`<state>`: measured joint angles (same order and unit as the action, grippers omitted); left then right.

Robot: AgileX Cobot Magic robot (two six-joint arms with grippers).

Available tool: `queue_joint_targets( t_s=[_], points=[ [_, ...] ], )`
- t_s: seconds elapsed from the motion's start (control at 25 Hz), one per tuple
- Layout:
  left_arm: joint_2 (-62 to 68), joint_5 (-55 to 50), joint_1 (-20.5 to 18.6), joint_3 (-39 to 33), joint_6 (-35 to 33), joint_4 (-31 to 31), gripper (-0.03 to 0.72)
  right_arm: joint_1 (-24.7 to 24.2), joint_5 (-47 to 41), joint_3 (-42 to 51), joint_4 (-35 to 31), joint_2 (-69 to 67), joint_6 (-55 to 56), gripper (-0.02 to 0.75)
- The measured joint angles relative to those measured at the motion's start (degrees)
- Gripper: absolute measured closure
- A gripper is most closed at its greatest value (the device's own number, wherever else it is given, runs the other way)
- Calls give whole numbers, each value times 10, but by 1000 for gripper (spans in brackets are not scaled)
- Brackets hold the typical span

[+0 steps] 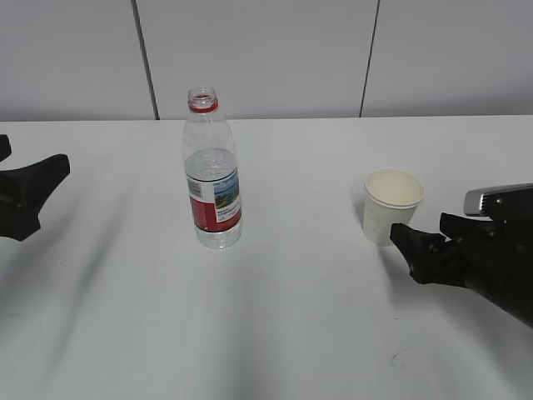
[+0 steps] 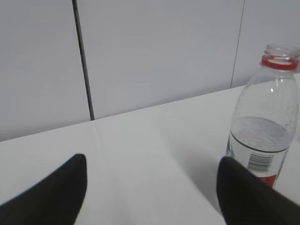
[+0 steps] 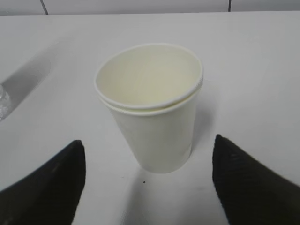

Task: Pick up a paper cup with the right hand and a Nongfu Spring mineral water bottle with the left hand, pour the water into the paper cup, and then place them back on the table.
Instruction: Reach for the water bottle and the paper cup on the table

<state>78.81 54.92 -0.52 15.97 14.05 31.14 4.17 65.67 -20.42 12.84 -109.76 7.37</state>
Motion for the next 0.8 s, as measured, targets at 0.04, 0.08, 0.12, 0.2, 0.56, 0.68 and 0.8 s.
queue_joint_targets(
  t_s=[0.04, 0.08, 0.12, 0.2, 0.56, 0.68, 0.8],
  points=[
    [0, 1, 0, 0, 0, 1, 165, 0, 0, -8, 0, -13, -1, 106],
    [0, 1, 0, 0, 0, 3, 165, 0, 0, -14, 1, -23, -1, 106],
    [0, 3, 0, 0, 0, 5, 165, 0, 0, -24, 1, -35, -1, 106],
    [0, 9, 0, 0, 0, 6, 165, 0, 0, -42, 1, -56, -1, 106],
    [0, 13, 0, 0, 0, 6, 167, 0, 0, -119, 9, -125, -3, 106],
    [0, 13, 0, 0, 0, 6, 171, 0, 0, -145, 22, -137, -3, 106],
    [0, 13, 0, 0, 0, 6, 173, 0, 0, -166, 30, -151, -3, 106]
  ],
)
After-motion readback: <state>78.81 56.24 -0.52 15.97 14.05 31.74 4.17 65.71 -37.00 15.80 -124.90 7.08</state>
